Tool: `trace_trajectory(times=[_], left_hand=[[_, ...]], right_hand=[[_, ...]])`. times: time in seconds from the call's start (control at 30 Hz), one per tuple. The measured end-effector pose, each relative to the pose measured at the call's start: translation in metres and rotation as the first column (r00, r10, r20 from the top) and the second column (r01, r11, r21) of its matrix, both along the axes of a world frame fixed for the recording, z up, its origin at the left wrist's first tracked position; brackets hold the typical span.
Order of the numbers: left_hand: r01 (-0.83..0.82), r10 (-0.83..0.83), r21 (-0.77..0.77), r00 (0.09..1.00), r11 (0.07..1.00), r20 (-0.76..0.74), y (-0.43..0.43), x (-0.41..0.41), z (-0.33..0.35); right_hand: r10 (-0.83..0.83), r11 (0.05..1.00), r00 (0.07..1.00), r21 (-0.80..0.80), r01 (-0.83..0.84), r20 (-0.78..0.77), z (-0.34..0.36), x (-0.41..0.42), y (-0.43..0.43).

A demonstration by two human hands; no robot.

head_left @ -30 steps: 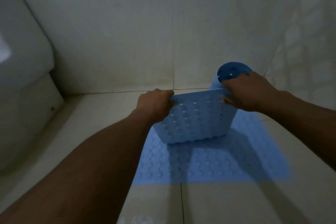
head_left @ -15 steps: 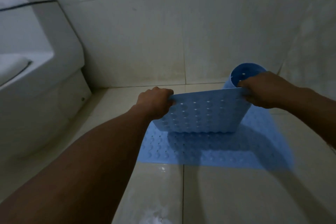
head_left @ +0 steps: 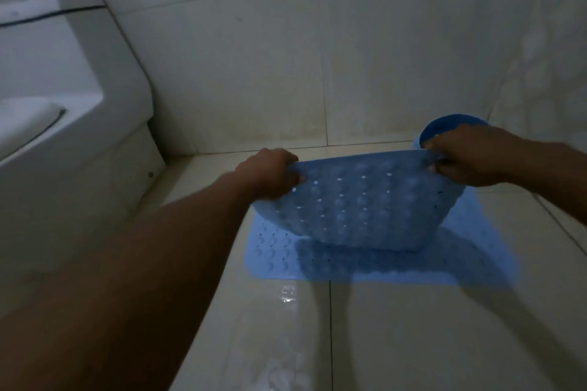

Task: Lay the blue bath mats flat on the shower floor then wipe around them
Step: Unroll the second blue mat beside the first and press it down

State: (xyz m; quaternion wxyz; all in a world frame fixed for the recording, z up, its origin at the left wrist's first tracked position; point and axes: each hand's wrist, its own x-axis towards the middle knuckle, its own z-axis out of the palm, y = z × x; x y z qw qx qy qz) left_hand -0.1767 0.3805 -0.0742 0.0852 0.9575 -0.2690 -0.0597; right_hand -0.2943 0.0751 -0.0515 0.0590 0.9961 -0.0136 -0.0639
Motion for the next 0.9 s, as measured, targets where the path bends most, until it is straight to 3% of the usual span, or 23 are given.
trace_trajectory(times=[0.1,0.17,0.27,0.37,0.47,0.6,0.73,0.9], left_hand=[[-0.047,0.055,0.042,0.972,0.998,-0.229,0.014,0.007,0.031],[-0.125,0.126,0.034,0.874,0.992,-0.47,0.022,0.007,0.042],[-0.139,0.21,0.158,0.698,0.978,-0.684,0.03,0.005,0.041],[-0.104,0.263,0.253,0.609,0.962,-0.748,0.034,0.001,0.015],[-0.051,0.258,0.308,0.683,0.95,-0.684,0.035,-0.003,-0.02],[0.042,0.169,0.42,0.876,0.907,-0.452,0.042,-0.012,-0.089],[-0.05,0.188,0.335,0.9,0.941,-0.394,0.062,-0.022,-0.163],[-0.148,0.241,0.299,0.921,0.943,-0.305,0.079,-0.035,-0.206]], right_hand=[[0.036,0.998,0.998,0.051,-0.034,-0.044,0.02,0.008,0.012],[-0.007,0.993,0.974,0.115,0.034,-0.226,0.033,0.01,0.021],[-0.048,0.958,0.828,0.208,0.196,-0.559,0.039,0.012,0.033],[-0.052,0.949,0.709,0.187,0.255,-0.703,0.018,0.011,0.044],[-0.056,0.976,0.677,0.101,0.191,-0.734,-0.021,0.008,0.058],[-0.099,0.995,0.813,-0.049,0.086,-0.574,-0.096,0.002,0.081],[-0.151,0.988,0.927,-0.078,0.132,-0.343,-0.158,-0.007,0.104],[-0.112,0.981,0.962,-0.181,0.068,-0.247,-0.201,-0.008,0.107]])
